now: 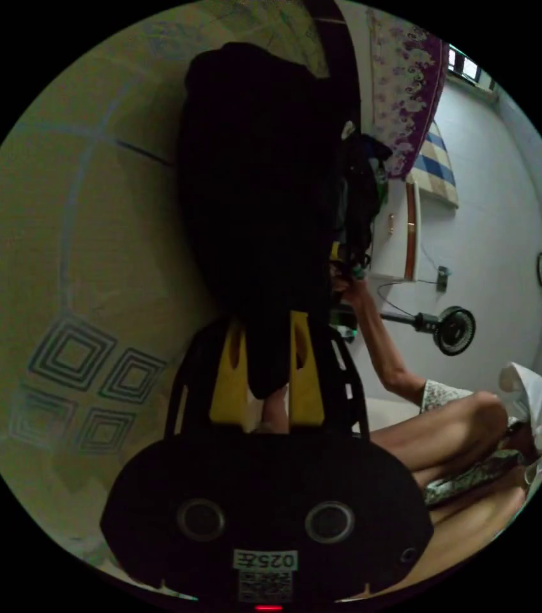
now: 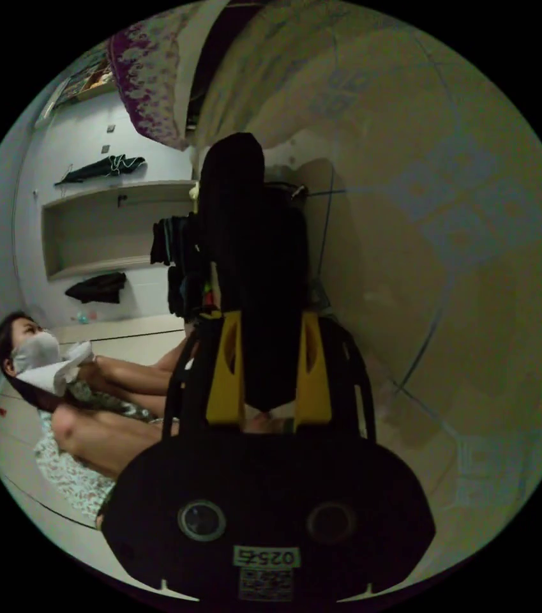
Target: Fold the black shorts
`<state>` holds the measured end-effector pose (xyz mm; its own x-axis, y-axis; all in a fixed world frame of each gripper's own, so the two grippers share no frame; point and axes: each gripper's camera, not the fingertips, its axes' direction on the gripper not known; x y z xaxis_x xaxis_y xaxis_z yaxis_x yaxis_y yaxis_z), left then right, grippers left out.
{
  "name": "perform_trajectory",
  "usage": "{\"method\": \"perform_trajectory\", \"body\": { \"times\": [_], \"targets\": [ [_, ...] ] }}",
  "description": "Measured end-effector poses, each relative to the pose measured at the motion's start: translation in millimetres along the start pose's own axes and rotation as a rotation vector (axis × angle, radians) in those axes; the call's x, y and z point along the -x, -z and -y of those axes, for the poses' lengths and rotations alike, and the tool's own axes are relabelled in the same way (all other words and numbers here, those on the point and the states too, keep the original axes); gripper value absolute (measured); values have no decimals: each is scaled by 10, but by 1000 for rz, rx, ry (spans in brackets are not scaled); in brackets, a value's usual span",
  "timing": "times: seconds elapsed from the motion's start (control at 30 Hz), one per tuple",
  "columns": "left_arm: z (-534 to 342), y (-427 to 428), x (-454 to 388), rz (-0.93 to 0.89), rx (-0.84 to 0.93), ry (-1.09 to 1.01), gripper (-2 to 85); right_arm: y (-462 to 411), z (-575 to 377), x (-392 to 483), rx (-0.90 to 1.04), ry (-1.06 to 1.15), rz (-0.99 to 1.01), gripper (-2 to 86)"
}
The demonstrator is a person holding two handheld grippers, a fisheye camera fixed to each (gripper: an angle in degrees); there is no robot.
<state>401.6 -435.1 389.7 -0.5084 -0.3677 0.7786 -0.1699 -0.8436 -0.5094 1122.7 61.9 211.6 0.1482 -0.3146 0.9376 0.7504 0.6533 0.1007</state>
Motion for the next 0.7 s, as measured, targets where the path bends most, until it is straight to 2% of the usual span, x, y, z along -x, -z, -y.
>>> {"method": "perform_trajectory", "body": {
  "times": [0.13, 0.2, 0.27, 0.33, 0.47, 0.57, 0.7],
  "targets": [
    [-271, 946, -50, -91, -44, 17, 40, -349, 60, 211, 103, -126, 55, 72],
    [-534, 1511, -74, -205, -94, 26, 31, -605, 68, 401, 175, -162, 123, 67],
    [-990, 2373, -116, -381, -242, 47, 24, -955, 153, 724, 217, -204, 239, 64],
    [-1318, 3044, -256, -451, -375, 39, 19, -1230, 342, 1086, 240, -173, 277, 61],
    [-1982, 4761, -912, -262, -642, -77, 16, -2003, 1096, 2172, 391, 48, 224, 58],
    [-2468, 5863, -1383, -185, -868, -186, 16, -2562, 1591, 2971, 471, 192, 267, 58],
    [-2950, 6826, -1948, -41, -1104, -334, 16, -3055, 1949, 4047, 502, 491, 236, 61]
  ]
}}
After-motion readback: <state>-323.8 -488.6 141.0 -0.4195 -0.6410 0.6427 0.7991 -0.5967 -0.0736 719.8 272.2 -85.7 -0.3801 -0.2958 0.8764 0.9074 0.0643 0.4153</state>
